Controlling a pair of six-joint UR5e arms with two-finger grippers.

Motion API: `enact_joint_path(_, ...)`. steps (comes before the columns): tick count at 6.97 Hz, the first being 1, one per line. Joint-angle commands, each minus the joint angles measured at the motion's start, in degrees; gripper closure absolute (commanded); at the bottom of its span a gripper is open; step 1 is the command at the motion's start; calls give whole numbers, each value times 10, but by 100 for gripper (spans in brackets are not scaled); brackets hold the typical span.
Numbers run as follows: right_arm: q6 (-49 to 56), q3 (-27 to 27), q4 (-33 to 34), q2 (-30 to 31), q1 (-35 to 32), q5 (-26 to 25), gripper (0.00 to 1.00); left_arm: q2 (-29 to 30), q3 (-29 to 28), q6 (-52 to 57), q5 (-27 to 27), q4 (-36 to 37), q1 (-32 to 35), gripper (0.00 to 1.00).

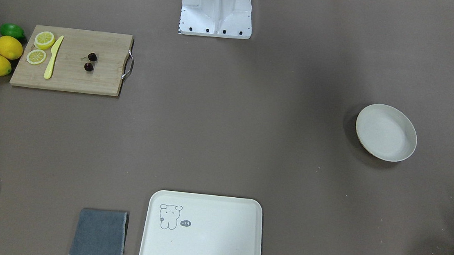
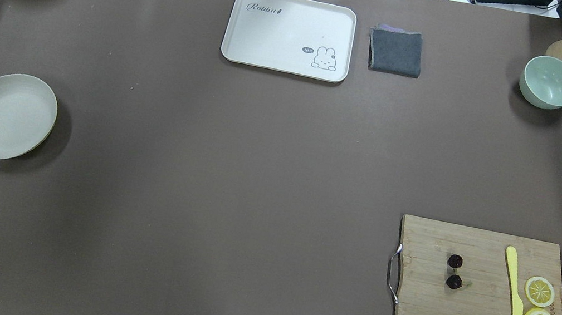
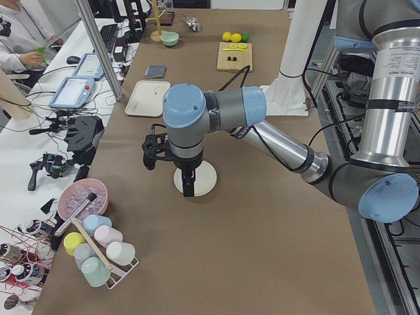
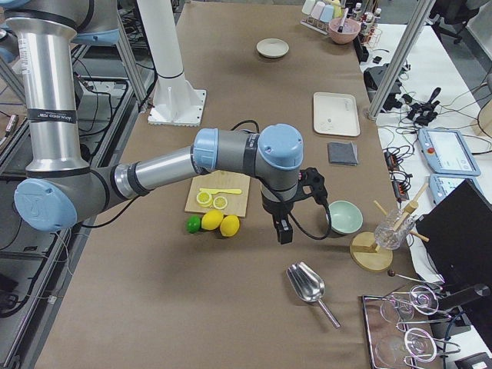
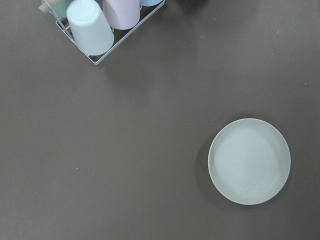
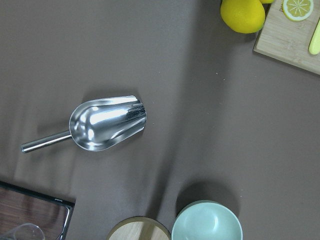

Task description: Place red cherry on plate

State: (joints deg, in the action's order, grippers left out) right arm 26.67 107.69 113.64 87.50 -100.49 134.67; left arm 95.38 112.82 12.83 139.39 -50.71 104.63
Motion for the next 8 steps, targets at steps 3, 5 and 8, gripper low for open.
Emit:
enact_joint_path(3,0,5,0,5,-5,0,0,-1,19,1,1,-3,0,2)
enact_joint_path(5,-2,2,-13,-5,-4,-2,0,-3,38,0,48,-6,-1,2)
enact_joint_path(8,-2,2,-16,-2,-4,0,0,-55,7,2,84,-14,-43,2)
